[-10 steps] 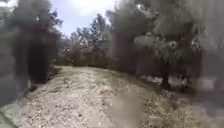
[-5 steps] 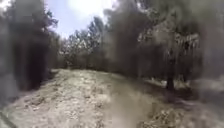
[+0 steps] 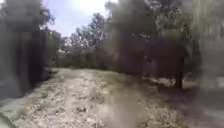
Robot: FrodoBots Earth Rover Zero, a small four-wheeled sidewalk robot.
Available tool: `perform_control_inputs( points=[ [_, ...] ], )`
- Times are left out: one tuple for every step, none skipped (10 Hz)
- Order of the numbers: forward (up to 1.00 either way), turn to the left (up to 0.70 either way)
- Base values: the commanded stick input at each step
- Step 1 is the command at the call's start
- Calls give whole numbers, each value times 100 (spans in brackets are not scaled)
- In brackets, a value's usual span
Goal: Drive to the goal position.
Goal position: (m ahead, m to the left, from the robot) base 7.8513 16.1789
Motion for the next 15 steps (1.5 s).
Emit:
perform_control_inputs(
  points=[
    [85, 34],
    [85, 30],
    [85, 15],
    [85, 0],
    [85, 10],
    [85, 34],
    [85, 34],
    [85, 3],
    [85, 0],
    [85, 0],
    [85, 5],
    [85, 26],
    [85, 33],
    [85, 12],
    [85, 0]
  ],
)
